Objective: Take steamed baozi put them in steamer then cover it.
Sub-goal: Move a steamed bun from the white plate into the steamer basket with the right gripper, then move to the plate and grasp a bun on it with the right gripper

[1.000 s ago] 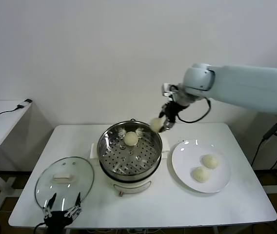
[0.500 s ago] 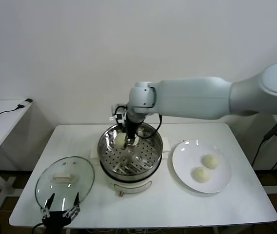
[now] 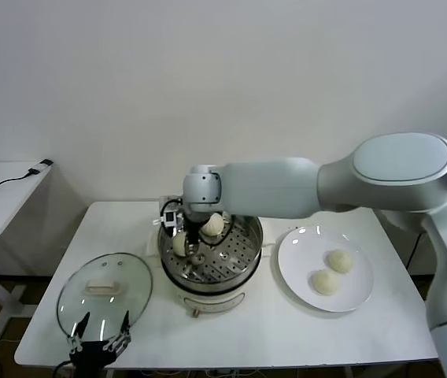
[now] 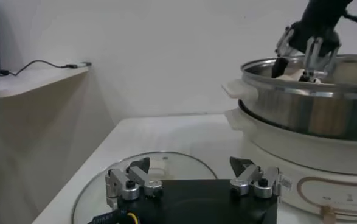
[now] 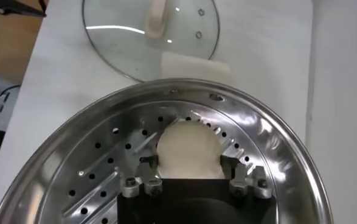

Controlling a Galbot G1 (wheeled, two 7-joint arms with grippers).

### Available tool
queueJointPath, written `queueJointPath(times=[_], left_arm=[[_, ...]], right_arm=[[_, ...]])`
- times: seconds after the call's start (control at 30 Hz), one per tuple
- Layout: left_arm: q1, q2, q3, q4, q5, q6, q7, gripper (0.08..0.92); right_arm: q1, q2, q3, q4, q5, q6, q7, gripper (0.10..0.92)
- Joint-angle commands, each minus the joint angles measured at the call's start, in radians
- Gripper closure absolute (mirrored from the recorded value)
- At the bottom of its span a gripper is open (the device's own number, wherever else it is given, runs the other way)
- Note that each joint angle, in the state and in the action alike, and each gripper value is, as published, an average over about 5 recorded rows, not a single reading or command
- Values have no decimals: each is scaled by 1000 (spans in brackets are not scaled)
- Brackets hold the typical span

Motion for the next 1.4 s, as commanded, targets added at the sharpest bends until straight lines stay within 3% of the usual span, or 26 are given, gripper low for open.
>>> queueJointPath(times=[0.03,0.23,0.47,0.73,0.97,1.4], left_arm=[[1,0,0,0,-1,0,0,177],[2,-2,5,-2,0,-1,0,177],[-1,-1,4,-10,-3,4,1,177],[-10,3,-1,-7,-12,9,2,177],[-10,0,-2,-6,-9,10,2,177],[-3,-13,-2,-4,-3,13,0,177]], right_arm=[[5,-32,12,27,0,-4,12,219],[176,-247,-13,151,-25,111,-154,203],[421,-594,-232,250,-175,350,-441,203],[326,-874,-365,289,-440,389,-441,203],[23,-933,-204,232,-552,328,-361,203],[-252,-871,44,162,-572,244,-283,203]])
